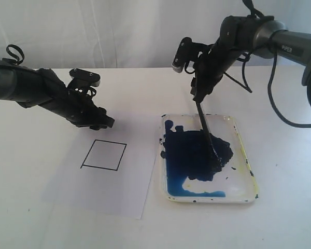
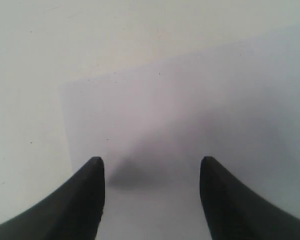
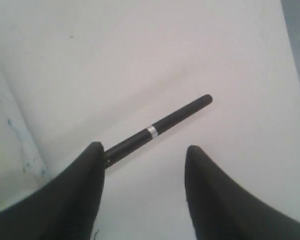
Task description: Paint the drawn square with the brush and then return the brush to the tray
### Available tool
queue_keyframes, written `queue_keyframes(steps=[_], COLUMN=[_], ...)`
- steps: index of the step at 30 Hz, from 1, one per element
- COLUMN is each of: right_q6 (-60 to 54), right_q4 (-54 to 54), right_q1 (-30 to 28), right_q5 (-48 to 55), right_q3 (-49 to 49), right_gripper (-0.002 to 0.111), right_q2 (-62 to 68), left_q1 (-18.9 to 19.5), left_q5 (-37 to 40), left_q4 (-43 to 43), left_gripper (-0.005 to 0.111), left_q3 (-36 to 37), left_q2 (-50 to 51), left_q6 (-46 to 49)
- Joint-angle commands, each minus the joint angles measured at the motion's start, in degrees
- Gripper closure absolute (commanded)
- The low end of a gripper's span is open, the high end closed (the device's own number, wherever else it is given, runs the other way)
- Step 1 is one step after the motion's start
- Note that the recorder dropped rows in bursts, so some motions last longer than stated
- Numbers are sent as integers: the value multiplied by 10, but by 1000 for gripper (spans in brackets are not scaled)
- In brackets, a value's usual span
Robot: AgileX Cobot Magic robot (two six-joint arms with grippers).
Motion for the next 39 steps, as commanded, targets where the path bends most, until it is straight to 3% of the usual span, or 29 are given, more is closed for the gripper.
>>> queue_keyframes(steps=[1,12,24,28,39], right_q6=[169,464,488,510,552], right_q4=[1,-34,-29,-29,-1], right_q1=[-3,-5,-5,-5,-5], right_q5=[-6,-34,-62,-70,-59], right_q3=[-2,-2,-2,-2,-2], right_gripper=[60,60,61,75,82], right_q2=[6,23,55,55,55], left_q1=[3,3,3,3,3], left_q5=[4,4,7,7,4], left_q4=[-1,-1,-1,-1,-1], left_gripper=[47,47,47,47,47], left_q3=[2,2,2,2,2], left_q2=[1,1,1,1,1], left_q6=[-3,-3,-3,-3,-3])
